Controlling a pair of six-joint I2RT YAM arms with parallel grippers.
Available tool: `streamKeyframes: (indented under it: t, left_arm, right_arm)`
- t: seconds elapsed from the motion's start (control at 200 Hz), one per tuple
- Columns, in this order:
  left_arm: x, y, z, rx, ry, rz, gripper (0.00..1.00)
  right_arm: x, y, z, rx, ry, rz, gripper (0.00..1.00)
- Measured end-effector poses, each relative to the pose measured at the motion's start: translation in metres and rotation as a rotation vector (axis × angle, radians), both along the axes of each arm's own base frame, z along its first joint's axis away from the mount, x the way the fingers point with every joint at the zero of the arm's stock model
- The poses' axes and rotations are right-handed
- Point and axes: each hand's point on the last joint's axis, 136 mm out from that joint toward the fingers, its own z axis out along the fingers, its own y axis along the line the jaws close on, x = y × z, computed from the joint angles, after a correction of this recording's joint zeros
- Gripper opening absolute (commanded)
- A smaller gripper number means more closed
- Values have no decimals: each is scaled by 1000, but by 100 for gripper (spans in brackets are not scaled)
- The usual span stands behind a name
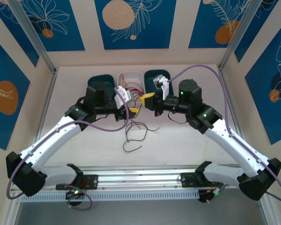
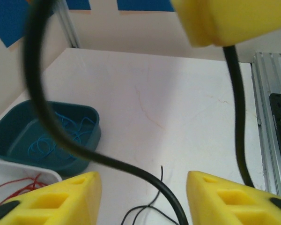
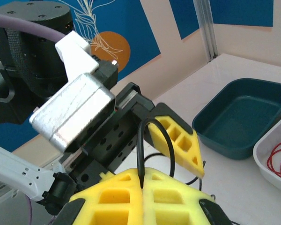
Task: Untangle the cables
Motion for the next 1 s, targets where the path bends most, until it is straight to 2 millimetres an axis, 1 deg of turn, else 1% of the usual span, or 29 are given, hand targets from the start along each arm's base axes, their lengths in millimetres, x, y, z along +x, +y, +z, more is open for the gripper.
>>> streamKeyframes:
  t: [0.125,0.22,0.265,0.39,0.45,0.525,0.595,0.615,0.635,0.655,0.72,0.74,0.88,0.955,1.0]
  left_arm:
    - [2,-13,-8,35,-6,-23,22]
    - [7,-15,-16,65,-3,-3,9]
    - [10,-13,-18,71,6,22,0]
    - [21,-8,-15,78,-6,95,0]
    - [25,-4,-10,70,-5,137,0]
    - [29,2,2,46,-3,193,0]
    - [32,8,17,13,-2,248,0]
    - [33,9,21,3,0,263,0]
    - [34,11,26,-10,0,279,0]
    - [34,12,30,-19,1,291,0]
    - [36,17,44,-56,10,336,0]
    - [37,19,48,-69,13,349,0]
    - [37,24,74,-150,58,401,0]
    - [36,24,85,-188,87,414,0]
    - [35,25,90,-206,103,420,0]
  right_arm:
    - [-1,-6,7,13,-14,-13,0]
    - [-1,-9,9,17,-21,-23,0]
    - [0,-11,8,15,-21,-34,0]
    - [8,-20,1,3,-7,-98,0]
    - [14,-28,-4,-6,7,-149,0]
    - [23,-39,-11,-17,24,-218,0]
    - [30,-49,-18,-24,44,-272,0]
    - [32,-51,-20,-24,53,-283,3]
    - [33,-54,-22,-25,59,-291,8]
    - [34,-55,-23,-26,66,-297,17]
    - [36,-59,-27,-27,87,-312,51]
    - [36,-59,-28,-28,90,-313,57]
    - [37,-60,-29,-25,101,-314,69]
    - [37,-57,-31,-24,108,-301,74]
    - [38,-55,-36,-26,122,-292,76]
